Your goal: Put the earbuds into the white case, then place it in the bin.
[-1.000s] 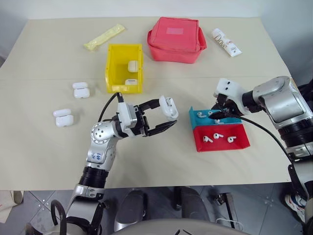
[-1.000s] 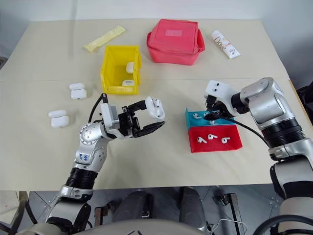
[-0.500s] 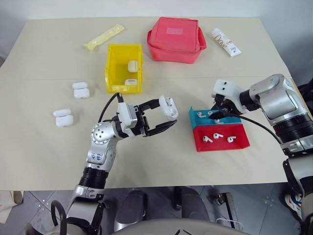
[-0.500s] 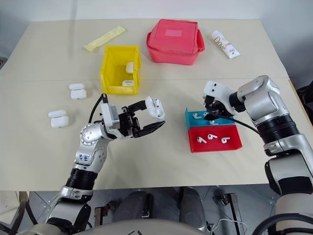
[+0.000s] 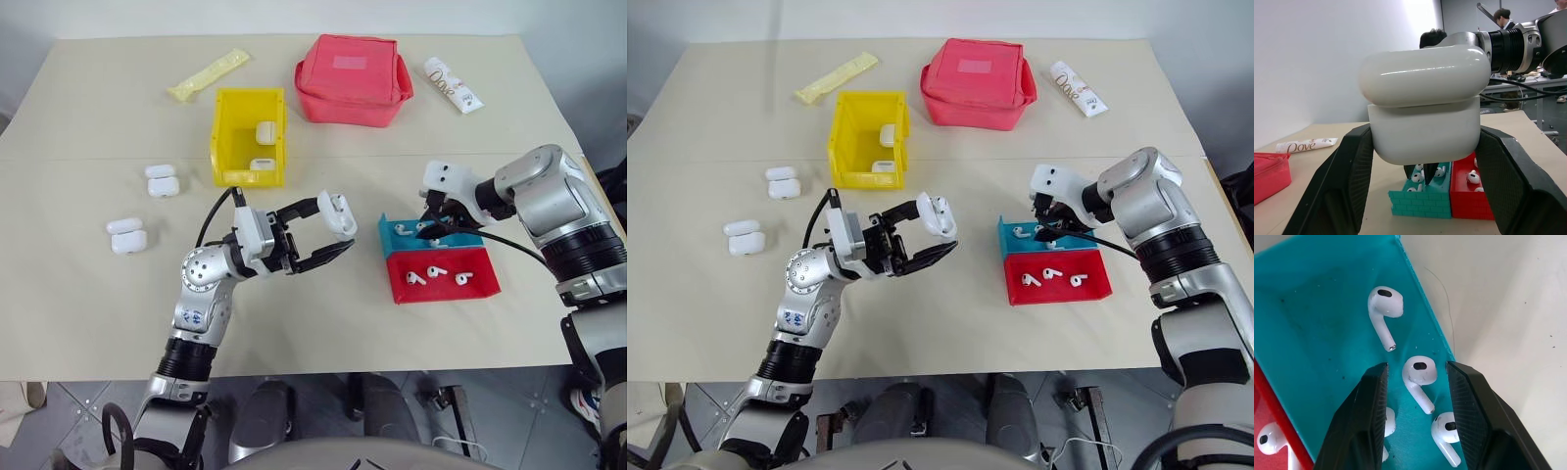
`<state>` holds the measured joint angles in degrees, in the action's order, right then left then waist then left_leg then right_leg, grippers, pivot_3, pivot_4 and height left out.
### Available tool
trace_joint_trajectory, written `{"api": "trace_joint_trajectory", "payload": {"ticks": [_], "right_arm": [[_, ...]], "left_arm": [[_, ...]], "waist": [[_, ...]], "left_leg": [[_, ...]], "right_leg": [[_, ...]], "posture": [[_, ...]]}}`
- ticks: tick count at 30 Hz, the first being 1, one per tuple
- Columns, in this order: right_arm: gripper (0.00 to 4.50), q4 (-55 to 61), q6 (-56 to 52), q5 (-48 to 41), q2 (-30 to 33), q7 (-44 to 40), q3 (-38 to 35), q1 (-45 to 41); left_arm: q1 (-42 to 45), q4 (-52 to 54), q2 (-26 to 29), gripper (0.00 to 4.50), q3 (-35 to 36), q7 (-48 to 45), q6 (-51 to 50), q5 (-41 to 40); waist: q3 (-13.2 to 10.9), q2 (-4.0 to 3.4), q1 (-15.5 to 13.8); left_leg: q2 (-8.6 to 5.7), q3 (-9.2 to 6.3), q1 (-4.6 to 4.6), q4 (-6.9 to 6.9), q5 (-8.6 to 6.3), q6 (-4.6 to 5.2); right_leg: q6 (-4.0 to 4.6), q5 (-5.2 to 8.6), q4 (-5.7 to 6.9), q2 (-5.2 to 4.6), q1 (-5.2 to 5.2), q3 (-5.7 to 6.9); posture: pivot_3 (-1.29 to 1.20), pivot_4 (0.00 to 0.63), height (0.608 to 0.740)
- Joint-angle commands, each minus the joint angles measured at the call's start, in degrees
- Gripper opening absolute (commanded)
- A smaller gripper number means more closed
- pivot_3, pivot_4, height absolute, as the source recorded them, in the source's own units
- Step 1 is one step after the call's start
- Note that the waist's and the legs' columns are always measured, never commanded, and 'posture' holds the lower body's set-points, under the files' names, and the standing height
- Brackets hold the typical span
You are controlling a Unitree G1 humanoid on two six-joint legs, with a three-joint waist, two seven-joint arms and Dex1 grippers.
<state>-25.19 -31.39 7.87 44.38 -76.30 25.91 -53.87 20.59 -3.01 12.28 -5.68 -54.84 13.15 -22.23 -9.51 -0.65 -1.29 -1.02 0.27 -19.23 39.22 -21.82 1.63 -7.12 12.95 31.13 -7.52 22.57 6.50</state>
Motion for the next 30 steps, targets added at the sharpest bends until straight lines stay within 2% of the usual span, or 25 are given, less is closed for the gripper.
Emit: {"api": "trace_joint_trajectory", "payload": {"ticks": [1, 11, 14, 17, 25, 30], "right_arm": [[1.92, -0.9, 0.9, 1.4, 0.2, -0.4, 0.1, -0.6], [1.92, -1.8, 1.6, 2.2, -0.4, -0.3, -0.1, -0.8], [1.33, -1.9, 1.6, 2.3, -0.5, -0.4, -0.2, -0.8], [0.49, -2.2, 1.7, 2.3, -0.6, -0.4, -0.3, -0.9], [0.49, -2.6, 2.0, 2.1, -1.1, 0.2, -1.3, -2.2], [0.49, 2.2, 0.4, -0.8, 0.1, -1.0, -4.3, -1.7]], "left_arm": [[-0.3, 2.2, -0.1, 2.76, -0.3, 0.5, 0.2, 0.1], [-0.2, 2.1, 0.1, 2.76, -0.2, 0.6, 0.2, 0.1], [-0.1, 2.0, 0.2, 2.76, -0.2, 0.6, 0.2, 0.1], [0.1, 1.8, 0.2, 2.76, -0.2, 0.6, 0.3, 0.2], [0.8, 0.8, 0.1, 2.76, -0.1, 0.4, 0.6, 0.3], [1.7, -0.5, 0.1, 2.76, 0.0, -0.3, 0.8, 0.1]], "waist": [[0.0, 0.0, 0.0], [0.0, 0.0, 0.0], [0.0, 0.0, 0.0], [0.0, -0.01, 0.0], [0.0, -0.01, 0.1], [0.0, -0.02, 0.1]], "left_leg": [[0.0, 0.0, 0.0, 0.0, 0.0, 0.0], [0.0, 0.0, 0.01, 0.0, 0.0, 0.0], [-0.01, 0.0, 0.02, 0.0, 0.0, 0.0], [-0.01, 0.0, 0.02, 0.0, 0.0, 0.0], [0.0, 0.01, 0.03, 0.01, 0.0, 0.0], [-0.01, 0.01, 0.01, 0.01, 0.0, -0.01]], "right_leg": [[0.0, 0.0, 0.0, 0.0, 0.0, 0.0], [0.0, 0.0, 0.01, -0.01, -0.01, 0.0], [0.0, 0.0, 0.02, -0.01, -0.01, -0.01], [0.0, 0.0, 0.03, -0.01, -0.01, -0.01], [0.0, 0.0, 0.04, -0.01, -0.01, -0.01], [0.0, 0.0, 0.04, -0.01, 0.01, -0.01]], "posture": [[0.0, 0.15, 0.74], [0.0, 0.15, 0.74], [0.0, 0.15, 0.74], [0.0, 0.15, 0.74], [0.0, 0.15, 0.74], [0.0, 0.15, 0.74]]}}
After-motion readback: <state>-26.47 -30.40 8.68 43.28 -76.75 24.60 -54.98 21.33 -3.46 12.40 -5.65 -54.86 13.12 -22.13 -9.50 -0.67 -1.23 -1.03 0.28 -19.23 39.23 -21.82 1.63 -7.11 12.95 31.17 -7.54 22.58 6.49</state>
